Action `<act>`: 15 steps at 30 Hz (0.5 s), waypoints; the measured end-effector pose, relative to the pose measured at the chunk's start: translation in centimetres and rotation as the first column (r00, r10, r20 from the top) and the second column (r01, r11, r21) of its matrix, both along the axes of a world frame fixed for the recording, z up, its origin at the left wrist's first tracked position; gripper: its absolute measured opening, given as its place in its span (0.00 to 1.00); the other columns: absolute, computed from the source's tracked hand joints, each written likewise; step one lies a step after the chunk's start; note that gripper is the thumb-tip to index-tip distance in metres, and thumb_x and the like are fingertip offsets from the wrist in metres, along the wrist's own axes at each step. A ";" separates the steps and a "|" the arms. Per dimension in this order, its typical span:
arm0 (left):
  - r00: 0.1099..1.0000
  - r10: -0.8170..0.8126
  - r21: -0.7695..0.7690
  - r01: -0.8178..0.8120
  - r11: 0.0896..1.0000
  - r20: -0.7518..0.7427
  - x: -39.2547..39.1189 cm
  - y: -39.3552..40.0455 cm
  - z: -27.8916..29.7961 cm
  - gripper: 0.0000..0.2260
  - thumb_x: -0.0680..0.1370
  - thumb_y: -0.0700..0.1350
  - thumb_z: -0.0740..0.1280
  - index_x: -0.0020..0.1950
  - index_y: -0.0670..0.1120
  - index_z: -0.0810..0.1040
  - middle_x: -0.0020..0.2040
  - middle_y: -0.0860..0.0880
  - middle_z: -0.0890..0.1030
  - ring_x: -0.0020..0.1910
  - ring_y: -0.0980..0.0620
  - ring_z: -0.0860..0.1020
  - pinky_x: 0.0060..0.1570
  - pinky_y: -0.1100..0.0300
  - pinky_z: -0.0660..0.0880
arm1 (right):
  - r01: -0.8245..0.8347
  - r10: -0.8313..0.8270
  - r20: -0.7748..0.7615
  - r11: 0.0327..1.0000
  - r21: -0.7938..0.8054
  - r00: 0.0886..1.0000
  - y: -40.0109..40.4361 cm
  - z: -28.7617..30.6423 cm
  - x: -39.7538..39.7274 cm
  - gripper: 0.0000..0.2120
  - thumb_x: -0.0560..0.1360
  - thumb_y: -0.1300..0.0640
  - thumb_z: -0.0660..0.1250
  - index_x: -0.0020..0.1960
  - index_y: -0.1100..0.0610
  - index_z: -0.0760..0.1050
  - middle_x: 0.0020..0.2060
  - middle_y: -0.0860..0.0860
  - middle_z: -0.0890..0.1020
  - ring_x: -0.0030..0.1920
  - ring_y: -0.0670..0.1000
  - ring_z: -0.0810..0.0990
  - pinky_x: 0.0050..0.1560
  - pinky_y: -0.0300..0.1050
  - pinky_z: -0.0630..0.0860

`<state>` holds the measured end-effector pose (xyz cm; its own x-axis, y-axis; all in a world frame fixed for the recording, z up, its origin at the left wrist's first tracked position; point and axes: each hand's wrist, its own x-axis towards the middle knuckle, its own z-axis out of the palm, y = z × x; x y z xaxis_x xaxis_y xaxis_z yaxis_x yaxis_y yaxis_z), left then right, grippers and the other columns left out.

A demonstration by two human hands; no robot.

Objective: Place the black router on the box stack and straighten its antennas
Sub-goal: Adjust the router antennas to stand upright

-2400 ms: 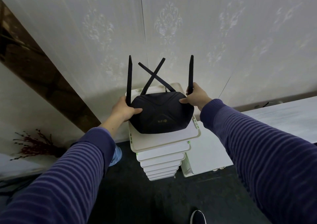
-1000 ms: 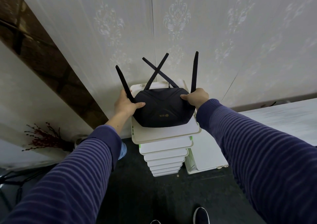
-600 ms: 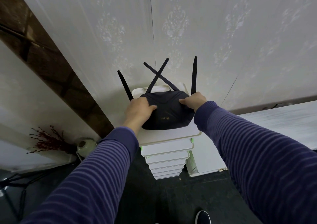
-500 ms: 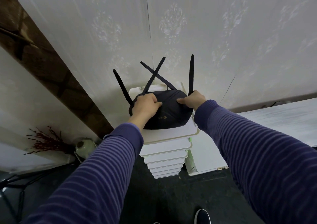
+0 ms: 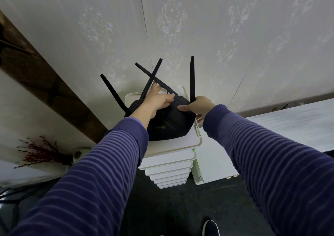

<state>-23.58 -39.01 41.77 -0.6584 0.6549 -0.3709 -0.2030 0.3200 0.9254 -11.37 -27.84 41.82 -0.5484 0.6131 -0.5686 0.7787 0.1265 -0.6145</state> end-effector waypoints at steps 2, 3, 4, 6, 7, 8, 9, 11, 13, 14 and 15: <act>1.000 -0.005 0.019 0.005 1.000 -0.012 0.0 0.3 -0.2 0.40 0.76 0.35 0.70 0.80 0.57 0.54 0.75 0.54 0.70 0.63 0.48 0.79 0.48 0.61 0.80 | 0.012 -0.012 0.007 1.000 -0.021 1.000 0.1 0.1 -0.2 0.37 0.68 0.43 0.77 0.70 0.62 0.73 0.64 0.58 0.81 0.62 0.61 0.81 0.64 0.56 0.79; 0.999 -0.006 0.014 0.007 1.000 -0.047 0.0 0.3 -0.4 0.40 0.77 0.35 0.70 0.80 0.57 0.54 0.75 0.54 0.70 0.64 0.49 0.78 0.50 0.61 0.80 | 0.016 -0.016 0.009 1.000 -0.020 1.000 0.1 0.1 -0.3 0.37 0.68 0.43 0.77 0.69 0.62 0.73 0.64 0.58 0.81 0.62 0.61 0.81 0.64 0.56 0.79; 0.996 -0.016 0.000 0.016 1.000 -0.092 -0.1 0.4 -0.6 0.40 0.76 0.35 0.70 0.80 0.57 0.54 0.75 0.53 0.70 0.65 0.50 0.76 0.53 0.59 0.80 | 0.018 -0.018 0.013 1.000 -0.014 1.000 0.2 0.1 -0.4 0.37 0.68 0.43 0.77 0.69 0.62 0.73 0.63 0.58 0.81 0.62 0.60 0.81 0.64 0.56 0.79; 0.982 -0.056 -0.053 0.047 0.997 -0.178 -0.3 0.6 -0.8 0.40 0.76 0.37 0.70 0.80 0.59 0.53 0.75 0.53 0.70 0.66 0.48 0.75 0.60 0.52 0.78 | 0.016 -0.016 0.017 1.000 -0.002 1.000 0.1 0.1 -0.6 0.37 0.68 0.42 0.77 0.69 0.62 0.73 0.63 0.58 0.81 0.61 0.60 0.81 0.63 0.56 0.79; 0.974 -0.078 -0.080 0.063 0.995 -0.212 -0.3 0.8 -0.8 0.40 0.76 0.37 0.69 0.80 0.60 0.52 0.75 0.53 0.71 0.64 0.48 0.77 0.62 0.49 0.77 | 0.012 -0.012 0.020 1.000 0.003 1.000 0.2 0.2 -0.7 0.37 0.68 0.42 0.77 0.69 0.62 0.73 0.63 0.58 0.81 0.61 0.60 0.82 0.63 0.56 0.79; 0.964 -0.105 -0.106 0.081 0.991 -0.244 -0.3 1.0 -0.8 0.40 0.76 0.38 0.69 0.80 0.61 0.52 0.74 0.53 0.71 0.62 0.47 0.79 0.63 0.48 0.77 | 0.008 -0.009 0.025 1.000 0.007 1.000 0.2 0.2 -0.8 0.37 0.68 0.42 0.77 0.69 0.62 0.73 0.63 0.58 0.81 0.60 0.61 0.82 0.63 0.56 0.79; 0.950 -0.136 -0.136 0.101 0.985 -0.280 -0.3 1.1 -0.7 0.40 0.76 0.38 0.69 0.80 0.61 0.52 0.74 0.54 0.72 0.60 0.48 0.80 0.63 0.47 0.76 | 0.003 -0.003 0.030 1.000 0.010 1.000 0.2 0.2 -0.8 0.37 0.68 0.42 0.77 0.69 0.62 0.73 0.63 0.58 0.81 0.60 0.61 0.82 0.63 0.56 0.79; 0.915 -0.199 -0.193 0.137 0.971 -0.351 -0.2 1.4 -0.7 0.40 0.76 0.39 0.69 0.79 0.62 0.53 0.74 0.55 0.72 0.65 0.47 0.77 0.65 0.47 0.75 | -0.008 0.007 0.041 1.000 0.016 0.999 0.2 0.3 -0.9 0.37 0.69 0.42 0.76 0.69 0.63 0.72 0.63 0.59 0.81 0.60 0.61 0.82 0.62 0.56 0.79; 0.900 -0.228 -0.216 0.155 0.964 -0.372 -0.2 1.6 -0.7 0.39 0.76 0.40 0.68 0.79 0.64 0.53 0.74 0.55 0.72 0.68 0.46 0.75 0.66 0.47 0.74 | -0.012 0.011 0.047 1.000 0.020 0.999 0.3 0.5 -1.0 0.37 0.69 0.42 0.76 0.69 0.63 0.72 0.63 0.59 0.81 0.60 0.61 0.82 0.63 0.56 0.79; 0.893 -0.236 -0.224 0.158 0.962 -0.383 -0.3 1.7 -0.7 0.39 0.76 0.40 0.68 0.78 0.64 0.53 0.74 0.55 0.72 0.67 0.46 0.75 0.65 0.47 0.74 | -0.013 0.012 0.049 1.000 0.023 0.999 0.3 0.5 -1.0 0.37 0.69 0.42 0.76 0.69 0.63 0.72 0.63 0.59 0.81 0.60 0.61 0.82 0.63 0.56 0.79; 0.881 -0.250 -0.238 0.163 0.958 -0.402 -0.3 1.7 -0.7 0.39 0.76 0.41 0.68 0.78 0.65 0.53 0.74 0.55 0.72 0.67 0.46 0.76 0.65 0.47 0.74 | -0.015 0.013 0.051 1.000 0.024 0.999 0.3 0.5 -1.0 0.37 0.69 0.42 0.76 0.69 0.63 0.72 0.63 0.59 0.81 0.60 0.61 0.82 0.62 0.57 0.79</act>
<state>-23.86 -37.28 41.02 -0.6380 0.7383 -0.2188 0.2846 0.4901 0.8239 -12.33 -27.55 42.36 -0.5277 0.6195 -0.5811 0.8069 0.1520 -0.5707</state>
